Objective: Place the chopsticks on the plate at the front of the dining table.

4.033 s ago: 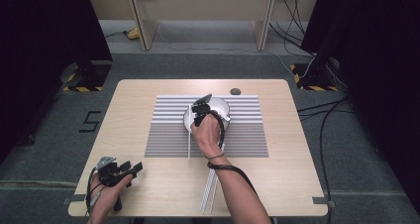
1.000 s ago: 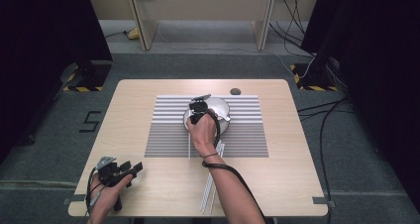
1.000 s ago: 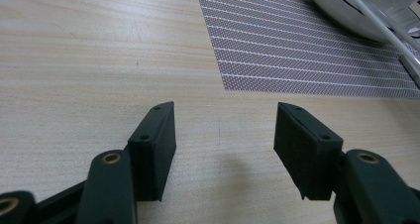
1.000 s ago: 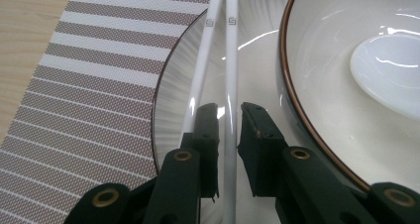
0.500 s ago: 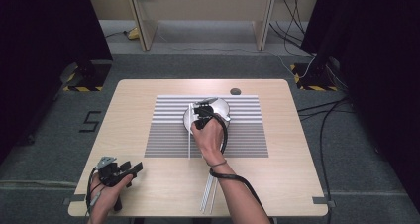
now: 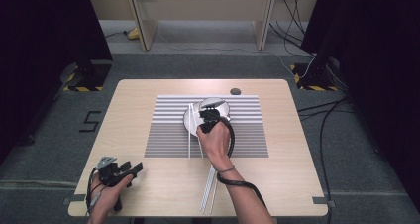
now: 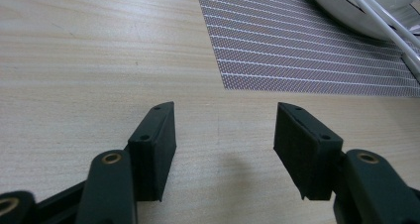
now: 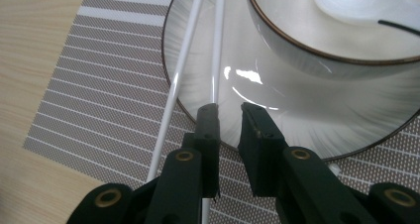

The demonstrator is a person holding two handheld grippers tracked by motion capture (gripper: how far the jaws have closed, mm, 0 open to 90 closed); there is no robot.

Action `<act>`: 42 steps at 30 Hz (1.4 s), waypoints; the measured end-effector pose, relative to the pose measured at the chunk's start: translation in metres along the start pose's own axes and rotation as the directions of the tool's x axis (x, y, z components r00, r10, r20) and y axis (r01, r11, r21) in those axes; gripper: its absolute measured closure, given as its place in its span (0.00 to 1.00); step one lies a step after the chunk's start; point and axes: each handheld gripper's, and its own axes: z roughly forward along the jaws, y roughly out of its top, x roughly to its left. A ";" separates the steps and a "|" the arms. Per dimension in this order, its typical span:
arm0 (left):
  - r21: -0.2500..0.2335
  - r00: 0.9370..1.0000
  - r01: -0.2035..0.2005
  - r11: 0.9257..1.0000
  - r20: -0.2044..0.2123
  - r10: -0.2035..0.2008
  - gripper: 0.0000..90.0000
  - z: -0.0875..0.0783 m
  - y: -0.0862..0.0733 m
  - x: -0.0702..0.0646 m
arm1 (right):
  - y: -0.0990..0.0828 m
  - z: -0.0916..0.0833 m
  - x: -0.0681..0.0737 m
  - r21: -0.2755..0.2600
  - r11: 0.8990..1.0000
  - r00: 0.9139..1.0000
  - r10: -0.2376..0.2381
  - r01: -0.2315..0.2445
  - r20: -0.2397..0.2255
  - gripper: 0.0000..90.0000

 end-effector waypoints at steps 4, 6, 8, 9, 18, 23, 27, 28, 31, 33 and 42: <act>0.000 1.000 0.001 1.000 0.000 -0.001 0.46 0.000 0.000 0.000 | -0.007 0.002 -0.003 0.020 1.000 1.000 0.000 0.000 -0.001 0.87; -0.001 1.000 0.001 1.000 0.000 -0.001 0.46 0.000 0.000 0.000 | -0.009 0.002 -0.005 0.025 1.000 1.000 0.002 -0.002 -0.002 0.88; -0.001 1.000 0.001 1.000 0.000 -0.001 0.46 0.000 0.000 0.000 | -0.012 0.002 -0.006 0.043 0.999 1.000 0.002 -0.002 -0.002 0.90; -0.001 1.000 0.001 1.000 0.000 -0.001 0.46 0.000 0.000 0.000 | -0.013 0.002 -0.006 0.052 0.999 1.000 0.003 -0.002 -0.003 0.90; -0.001 1.000 0.001 1.000 0.000 -0.001 0.46 0.000 0.000 0.000 | -0.027 0.004 -0.003 0.144 0.990 1.000 -0.016 0.012 0.027 0.92; -0.002 1.000 0.003 1.000 0.000 -0.003 0.46 0.000 0.000 0.000 | -0.030 0.006 -0.003 0.141 0.990 0.999 -0.023 0.017 0.038 0.92; -0.002 1.000 0.003 1.000 -0.001 -0.003 0.46 0.000 0.000 0.000 | -0.031 0.006 -0.003 0.146 0.989 0.999 -0.023 0.017 0.040 0.92; -0.002 1.000 0.003 1.000 -0.001 -0.003 0.46 0.000 0.000 0.000 | -0.032 0.006 -0.002 0.150 0.989 0.999 -0.025 0.018 0.042 0.92; -0.002 1.000 0.002 1.000 -0.002 -0.002 0.46 0.000 0.000 0.000 | -0.033 0.007 0.000 0.159 0.987 0.999 -0.029 0.023 0.038 0.92; -0.001 1.000 0.001 1.000 -0.002 -0.001 0.46 0.000 0.000 0.000 | -0.033 0.008 0.001 0.163 0.986 0.999 -0.029 0.023 0.036 0.92; -0.002 1.000 0.003 1.000 -0.001 -0.003 0.46 0.000 0.000 0.000 | -0.034 0.013 0.011 0.178 0.983 0.997 -0.058 0.049 0.044 0.91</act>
